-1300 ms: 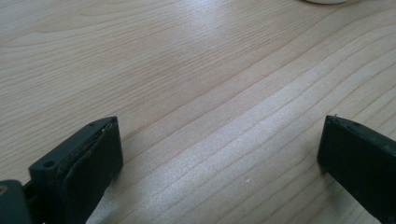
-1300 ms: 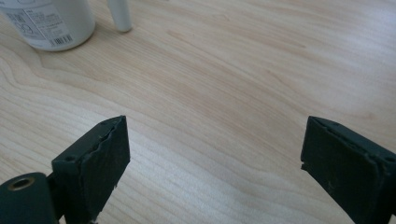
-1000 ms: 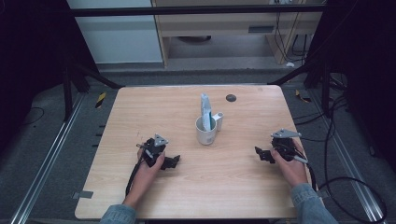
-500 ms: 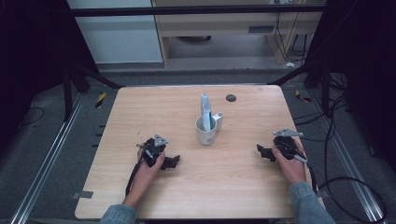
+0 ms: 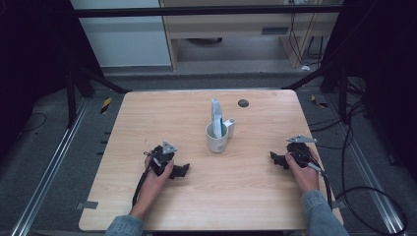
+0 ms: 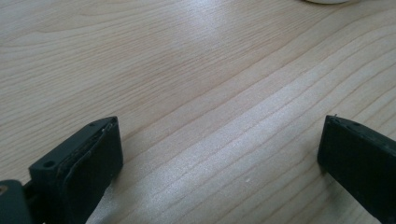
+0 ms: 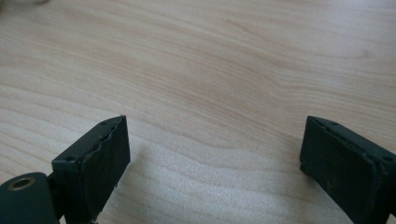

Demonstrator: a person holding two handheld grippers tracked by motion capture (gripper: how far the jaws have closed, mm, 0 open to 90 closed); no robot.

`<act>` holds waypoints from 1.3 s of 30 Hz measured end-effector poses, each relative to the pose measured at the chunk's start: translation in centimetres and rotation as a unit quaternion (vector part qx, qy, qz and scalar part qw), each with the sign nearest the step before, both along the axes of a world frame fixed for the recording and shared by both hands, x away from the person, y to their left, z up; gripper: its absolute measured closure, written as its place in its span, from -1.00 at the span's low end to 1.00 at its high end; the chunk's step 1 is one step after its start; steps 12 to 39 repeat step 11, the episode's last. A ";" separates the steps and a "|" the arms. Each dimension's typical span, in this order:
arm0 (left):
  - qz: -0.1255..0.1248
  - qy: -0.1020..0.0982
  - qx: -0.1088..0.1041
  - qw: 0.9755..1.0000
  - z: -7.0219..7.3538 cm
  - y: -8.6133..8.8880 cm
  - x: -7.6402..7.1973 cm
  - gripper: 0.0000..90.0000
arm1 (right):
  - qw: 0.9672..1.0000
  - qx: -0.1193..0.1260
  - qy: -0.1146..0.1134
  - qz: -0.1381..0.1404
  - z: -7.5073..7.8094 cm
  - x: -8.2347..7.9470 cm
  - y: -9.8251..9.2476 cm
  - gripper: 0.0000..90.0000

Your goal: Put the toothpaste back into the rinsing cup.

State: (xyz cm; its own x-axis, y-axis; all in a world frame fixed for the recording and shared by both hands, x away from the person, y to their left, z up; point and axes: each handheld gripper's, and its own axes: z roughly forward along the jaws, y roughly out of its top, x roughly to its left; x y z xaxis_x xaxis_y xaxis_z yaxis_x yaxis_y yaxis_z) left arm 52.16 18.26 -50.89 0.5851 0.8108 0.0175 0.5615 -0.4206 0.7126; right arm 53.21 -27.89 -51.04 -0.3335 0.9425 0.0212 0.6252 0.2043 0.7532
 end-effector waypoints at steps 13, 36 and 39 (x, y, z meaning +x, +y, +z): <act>0.000 -0.001 0.000 1.000 0.0 0.0 0.0 -1.00 | 0.999 -0.018 0.011 -0.034 -0.1 -0.1 1.1 -0.93; 0.000 -0.001 0.000 1.000 0.0 0.0 0.0 -1.00 | 0.999 -0.018 0.011 -0.034 -0.1 -0.1 1.1 -0.93; 0.000 -0.001 0.000 1.000 0.0 0.0 0.0 -1.00 | 0.999 -0.018 0.011 -0.034 -0.1 -0.1 1.1 -0.93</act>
